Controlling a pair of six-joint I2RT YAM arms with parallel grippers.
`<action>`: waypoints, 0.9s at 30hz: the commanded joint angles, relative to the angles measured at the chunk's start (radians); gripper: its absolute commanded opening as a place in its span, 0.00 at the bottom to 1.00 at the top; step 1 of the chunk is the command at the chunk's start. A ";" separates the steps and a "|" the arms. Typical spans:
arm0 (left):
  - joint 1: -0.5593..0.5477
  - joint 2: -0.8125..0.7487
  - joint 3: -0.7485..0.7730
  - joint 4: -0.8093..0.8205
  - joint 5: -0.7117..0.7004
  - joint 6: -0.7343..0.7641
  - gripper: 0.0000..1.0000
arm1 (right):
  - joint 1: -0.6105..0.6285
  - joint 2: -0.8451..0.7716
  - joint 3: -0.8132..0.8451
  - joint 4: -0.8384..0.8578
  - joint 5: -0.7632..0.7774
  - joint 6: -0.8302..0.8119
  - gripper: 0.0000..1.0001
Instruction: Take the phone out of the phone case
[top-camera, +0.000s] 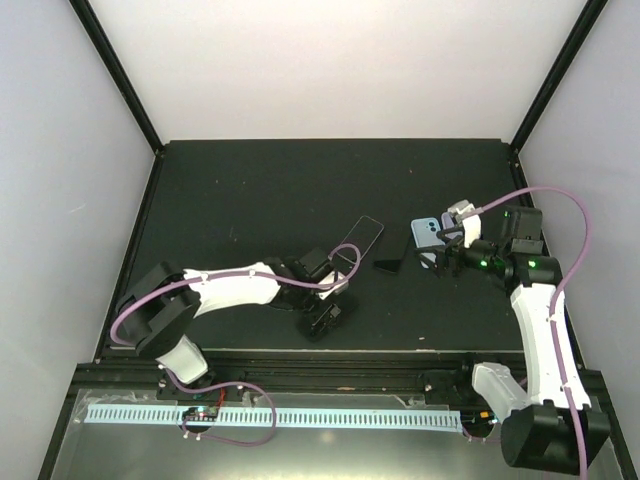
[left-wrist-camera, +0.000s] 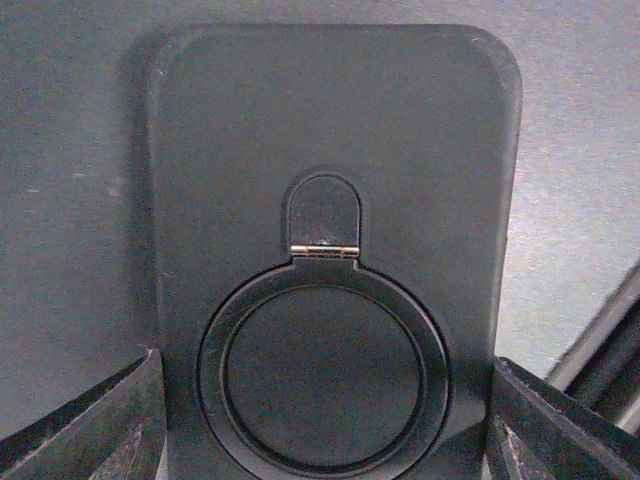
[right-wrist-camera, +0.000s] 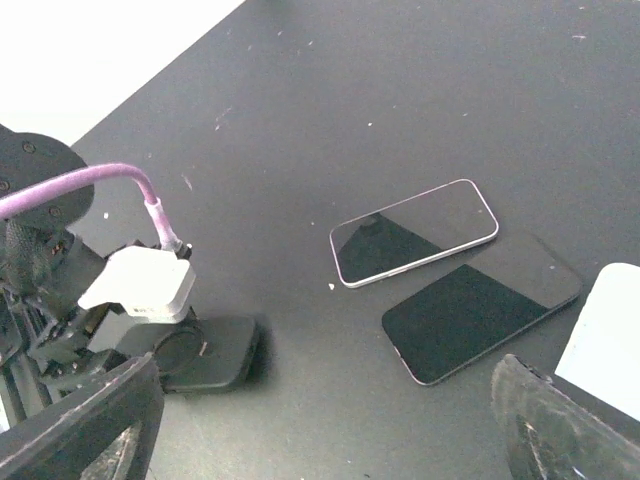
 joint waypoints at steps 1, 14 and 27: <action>0.003 -0.066 -0.038 0.184 0.168 -0.050 0.69 | -0.002 0.062 0.069 -0.072 -0.069 -0.119 0.87; 0.012 -0.086 -0.194 0.487 0.328 -0.167 0.69 | 0.485 0.024 0.131 -0.175 0.470 -0.535 0.69; 0.035 -0.011 -0.200 0.545 0.468 -0.228 0.69 | 0.980 0.125 -0.009 -0.163 0.917 -0.704 0.50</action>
